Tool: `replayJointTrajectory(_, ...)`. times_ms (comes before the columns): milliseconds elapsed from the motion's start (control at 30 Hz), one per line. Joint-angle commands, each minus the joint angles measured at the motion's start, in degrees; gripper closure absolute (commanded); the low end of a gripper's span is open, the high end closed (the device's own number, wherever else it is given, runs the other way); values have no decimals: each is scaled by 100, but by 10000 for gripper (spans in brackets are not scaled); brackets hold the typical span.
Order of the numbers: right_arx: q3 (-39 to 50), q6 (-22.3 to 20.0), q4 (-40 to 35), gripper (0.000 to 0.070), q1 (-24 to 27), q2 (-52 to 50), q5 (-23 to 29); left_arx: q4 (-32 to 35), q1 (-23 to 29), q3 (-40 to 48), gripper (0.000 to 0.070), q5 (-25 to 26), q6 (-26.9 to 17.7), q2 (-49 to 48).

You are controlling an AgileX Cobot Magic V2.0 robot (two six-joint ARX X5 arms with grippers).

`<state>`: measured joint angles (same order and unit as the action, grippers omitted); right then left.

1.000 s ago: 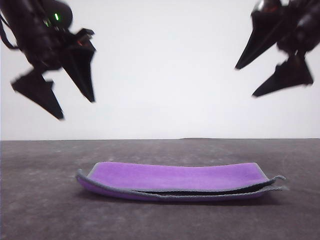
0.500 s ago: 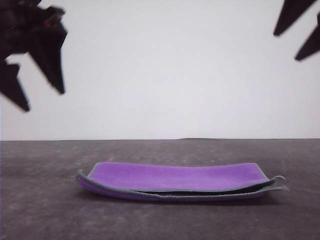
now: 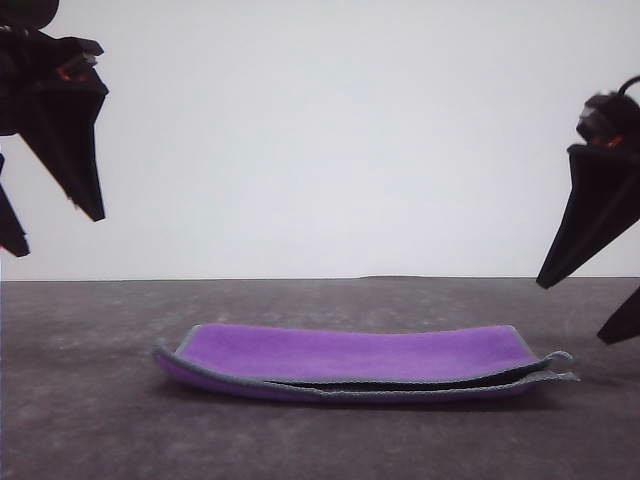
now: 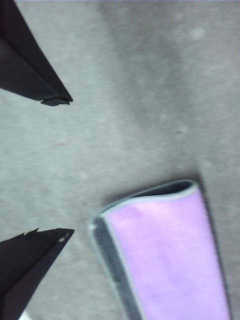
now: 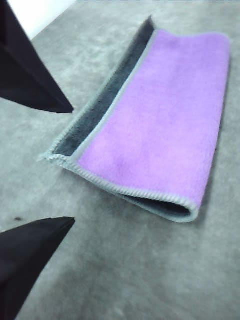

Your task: Fold clothes

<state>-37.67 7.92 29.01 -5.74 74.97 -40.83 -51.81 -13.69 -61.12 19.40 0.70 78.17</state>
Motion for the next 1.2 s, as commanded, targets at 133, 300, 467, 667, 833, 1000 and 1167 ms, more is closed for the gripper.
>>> replayJointTrajectory(133,-24,642,-552,285,-53,483,-165,316,-13,-57,223,-4,114,28)
replayJointTrajectory(300,-24,851,-911,285,-107,978,-329,512,-13,-59,223,-4,182,28)
replayJointTrajectory(467,-24,1045,-1302,291,-242,1312,-585,534,-12,-63,223,-6,178,28)
replayJointTrajectory(667,-24,1118,-1515,532,-409,1452,-567,530,-9,-63,223,-6,177,28)
replayJointTrajectory(833,-24,1114,-1619,677,-466,1452,-565,531,-9,-63,223,-6,176,28)
replayJointTrajectory(1000,-24,1107,-1785,696,-466,1452,-580,531,-9,-63,223,-6,176,28)
replayJointTrajectory(1167,-26,1250,-2147,696,-634,1452,-1050,600,-9,-66,223,-5,188,28)
